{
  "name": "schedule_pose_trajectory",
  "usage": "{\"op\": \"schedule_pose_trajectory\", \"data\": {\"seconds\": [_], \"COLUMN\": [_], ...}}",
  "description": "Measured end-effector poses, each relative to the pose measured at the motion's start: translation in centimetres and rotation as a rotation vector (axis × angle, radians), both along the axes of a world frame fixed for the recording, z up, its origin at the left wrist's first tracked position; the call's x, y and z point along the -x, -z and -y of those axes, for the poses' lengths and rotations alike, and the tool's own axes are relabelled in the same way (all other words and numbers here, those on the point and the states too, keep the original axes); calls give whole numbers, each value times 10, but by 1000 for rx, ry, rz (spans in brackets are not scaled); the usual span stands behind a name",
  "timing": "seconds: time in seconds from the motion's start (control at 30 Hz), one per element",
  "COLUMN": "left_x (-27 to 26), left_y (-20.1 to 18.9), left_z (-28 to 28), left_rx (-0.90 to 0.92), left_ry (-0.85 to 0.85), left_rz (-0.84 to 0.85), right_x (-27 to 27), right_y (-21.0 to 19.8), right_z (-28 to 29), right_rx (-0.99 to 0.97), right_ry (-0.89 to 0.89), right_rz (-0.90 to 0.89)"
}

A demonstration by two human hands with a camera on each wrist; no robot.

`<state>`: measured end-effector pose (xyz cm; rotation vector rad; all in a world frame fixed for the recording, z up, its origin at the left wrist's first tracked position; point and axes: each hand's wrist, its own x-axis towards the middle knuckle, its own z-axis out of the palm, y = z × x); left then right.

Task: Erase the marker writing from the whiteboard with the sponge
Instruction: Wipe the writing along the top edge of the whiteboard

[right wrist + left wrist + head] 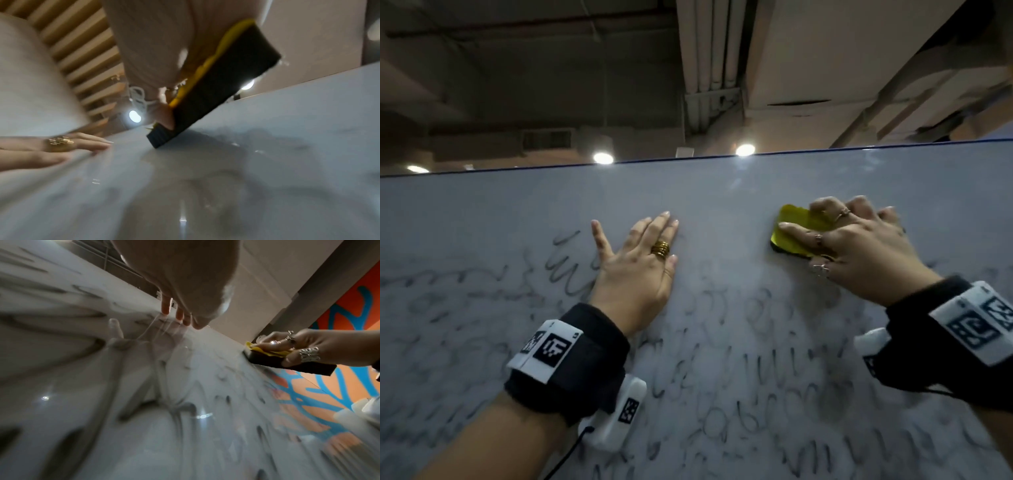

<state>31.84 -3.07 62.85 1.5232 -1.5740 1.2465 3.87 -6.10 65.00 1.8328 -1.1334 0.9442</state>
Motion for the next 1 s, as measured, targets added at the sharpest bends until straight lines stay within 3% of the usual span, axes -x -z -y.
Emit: {"op": "schedule_pose_trajectory", "data": {"seconds": [0.23, 0.37, 0.47, 0.7, 0.9, 1.0], "left_x": [0, -9, -22, -21, -29, -37], "left_y": [-6, 9, 21, 23, 40, 41], "left_z": [-8, -24, -36, -46, -63, -64], "left_rx": [-47, 32, 95, 169, 223, 225], "left_ry": [46, 203, 216, 182, 148, 95], "left_rz": [-44, -200, -214, -244, -251, -259], "right_x": [-116, -80, -55, -151, -86, -110], "right_y": [21, 23, 28, 13, 1, 7], "right_z": [6, 14, 17, -24, -4, -11], "right_rx": [142, 194, 159, 18, -18, 17], "right_ry": [-273, -285, -274, -262, -129, -185], "right_rz": [-124, -98, -21, -108, 92, 47]}}
